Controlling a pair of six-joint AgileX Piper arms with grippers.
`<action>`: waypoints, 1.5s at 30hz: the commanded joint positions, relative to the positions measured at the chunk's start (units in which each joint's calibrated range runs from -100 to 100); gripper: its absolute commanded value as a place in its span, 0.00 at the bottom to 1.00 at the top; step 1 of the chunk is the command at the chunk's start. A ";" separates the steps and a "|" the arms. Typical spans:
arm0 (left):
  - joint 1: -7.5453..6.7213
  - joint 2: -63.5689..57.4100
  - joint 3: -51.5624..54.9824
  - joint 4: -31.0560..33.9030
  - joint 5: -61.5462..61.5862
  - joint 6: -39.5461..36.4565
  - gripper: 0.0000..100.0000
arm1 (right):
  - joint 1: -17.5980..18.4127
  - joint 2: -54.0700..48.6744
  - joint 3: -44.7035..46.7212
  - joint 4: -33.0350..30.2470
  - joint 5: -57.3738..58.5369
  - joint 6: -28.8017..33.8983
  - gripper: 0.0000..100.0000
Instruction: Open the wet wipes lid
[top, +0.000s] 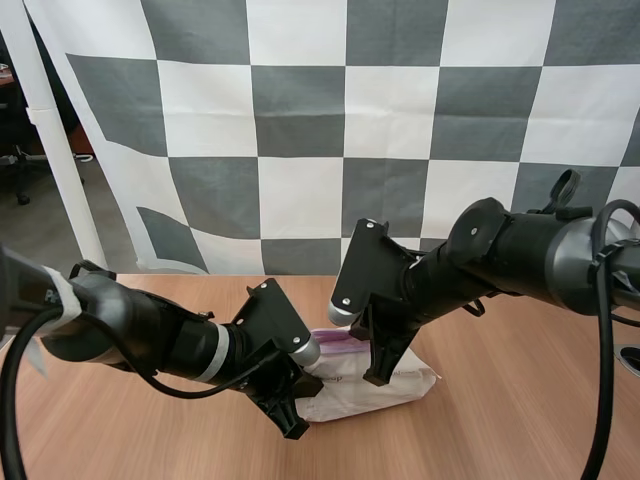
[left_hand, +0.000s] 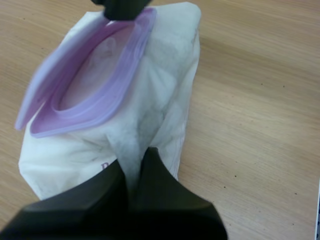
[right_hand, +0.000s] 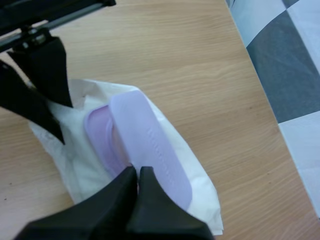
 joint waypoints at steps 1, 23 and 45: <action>0.01 0.03 -0.05 0.21 0.35 0.86 0.00 | -0.01 0.07 0.04 0.30 -1.45 -0.48 0.00; 0.01 0.03 -0.05 0.70 0.02 0.86 0.00 | -0.01 21.64 -6.09 8.98 -18.27 -8.06 0.00; 0.01 0.03 -0.05 -0.20 -1.39 0.86 0.00 | -0.09 4.72 -6.20 2.83 -13.46 2.99 0.00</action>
